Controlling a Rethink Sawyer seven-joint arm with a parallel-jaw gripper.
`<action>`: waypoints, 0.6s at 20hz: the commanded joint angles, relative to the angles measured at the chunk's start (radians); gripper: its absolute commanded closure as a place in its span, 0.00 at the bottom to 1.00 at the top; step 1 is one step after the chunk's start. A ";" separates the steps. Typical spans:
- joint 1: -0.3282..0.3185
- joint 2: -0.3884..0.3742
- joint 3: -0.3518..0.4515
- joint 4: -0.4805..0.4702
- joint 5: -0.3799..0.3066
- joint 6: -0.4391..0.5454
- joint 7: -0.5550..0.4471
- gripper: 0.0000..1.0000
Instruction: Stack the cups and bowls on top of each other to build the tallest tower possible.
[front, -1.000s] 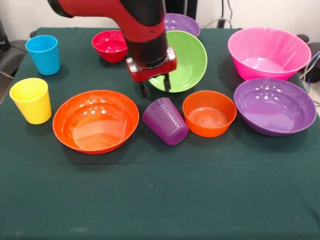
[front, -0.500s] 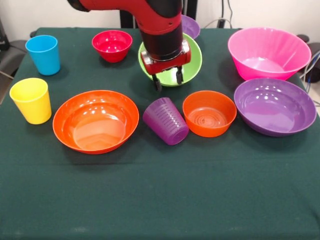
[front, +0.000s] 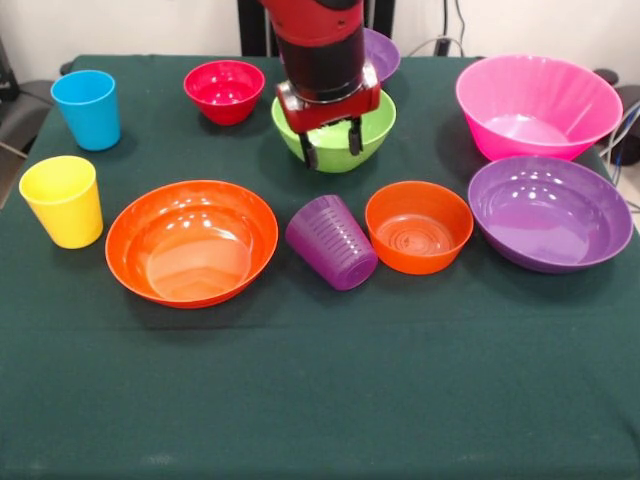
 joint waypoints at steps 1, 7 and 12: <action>-0.072 -0.123 0.165 0.000 -0.105 0.000 -0.218 0.00; -0.225 -0.187 0.344 0.071 -0.152 -0.046 -0.311 0.00; -0.286 -0.222 0.340 0.045 -0.194 0.014 -0.271 0.00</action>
